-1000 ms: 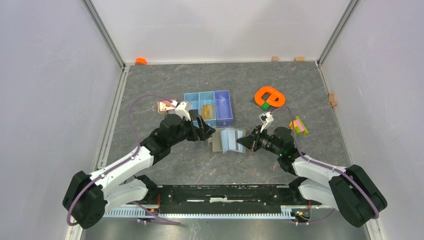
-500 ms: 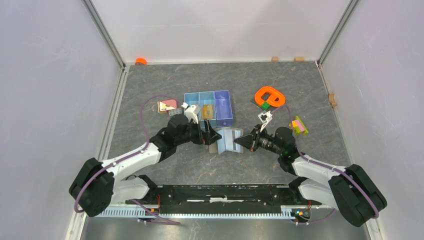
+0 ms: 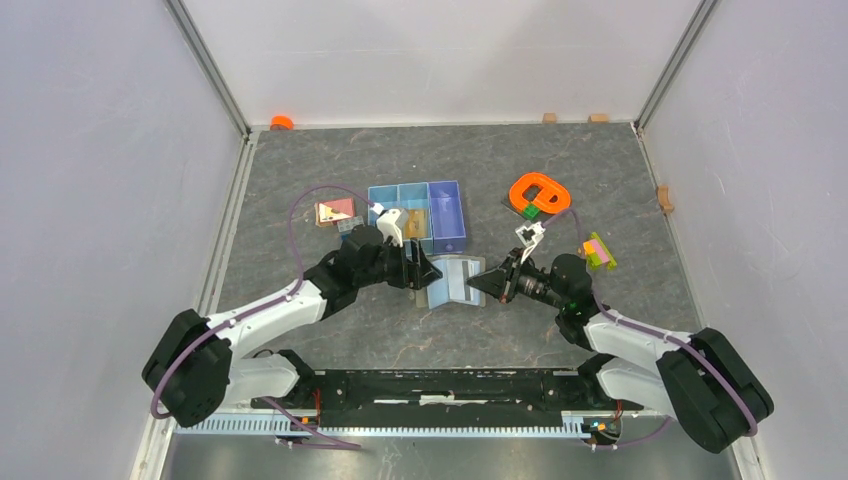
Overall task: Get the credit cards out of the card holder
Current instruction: Remove the credit card from the card holder.
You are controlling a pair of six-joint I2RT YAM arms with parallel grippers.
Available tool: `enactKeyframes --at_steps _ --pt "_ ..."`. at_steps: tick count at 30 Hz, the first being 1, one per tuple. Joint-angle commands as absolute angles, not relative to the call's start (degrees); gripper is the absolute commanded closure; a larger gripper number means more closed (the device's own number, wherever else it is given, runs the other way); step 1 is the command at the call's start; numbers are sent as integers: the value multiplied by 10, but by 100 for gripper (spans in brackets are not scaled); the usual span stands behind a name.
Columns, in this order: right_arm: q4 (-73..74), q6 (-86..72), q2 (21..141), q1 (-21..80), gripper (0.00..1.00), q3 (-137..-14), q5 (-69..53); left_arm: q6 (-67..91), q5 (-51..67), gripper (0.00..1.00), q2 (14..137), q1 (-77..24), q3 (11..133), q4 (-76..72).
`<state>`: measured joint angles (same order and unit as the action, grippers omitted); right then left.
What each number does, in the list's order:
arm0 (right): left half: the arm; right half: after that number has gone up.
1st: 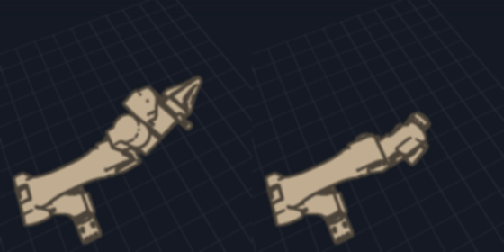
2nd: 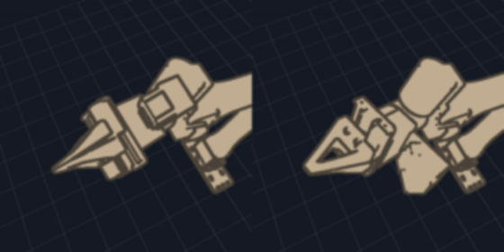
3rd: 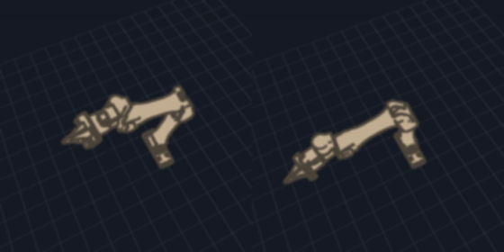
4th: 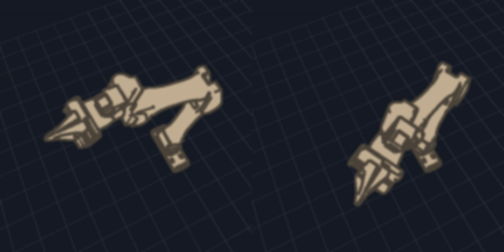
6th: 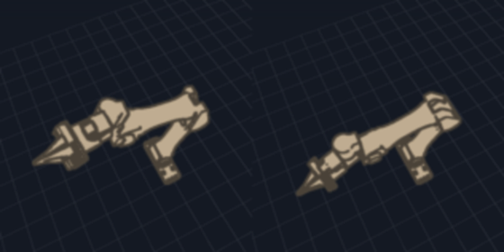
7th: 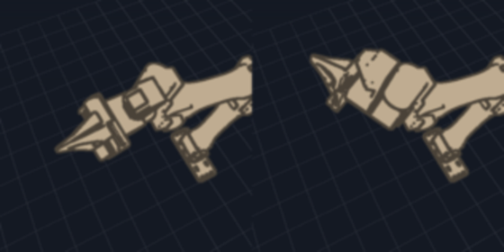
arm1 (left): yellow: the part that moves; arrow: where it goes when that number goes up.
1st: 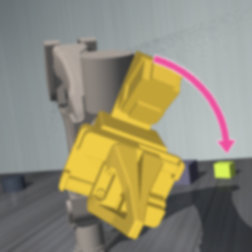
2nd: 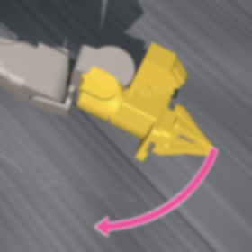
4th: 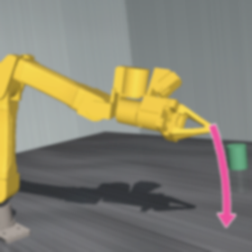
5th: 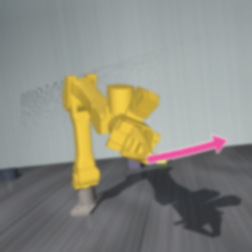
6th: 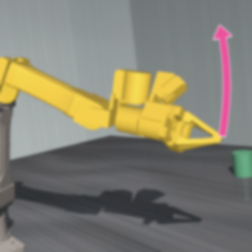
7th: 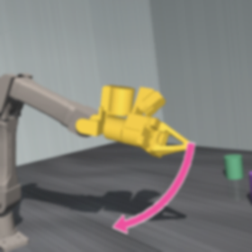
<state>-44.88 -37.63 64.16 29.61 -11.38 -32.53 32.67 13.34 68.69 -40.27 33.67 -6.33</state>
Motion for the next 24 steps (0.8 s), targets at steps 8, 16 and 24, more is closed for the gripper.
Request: enactKeyframes --at_steps 8,16,24 --pt "-457 -371 612 295 100 -119 -327 303 176 62 681 -403 358 -90" --pt "-473 -374 628 294 99 -118 -341 316 225 98 635 -403 318 -172" --pt "-479 -368 618 294 92 -110 -343 329 238 98 631 -403 311 -192"
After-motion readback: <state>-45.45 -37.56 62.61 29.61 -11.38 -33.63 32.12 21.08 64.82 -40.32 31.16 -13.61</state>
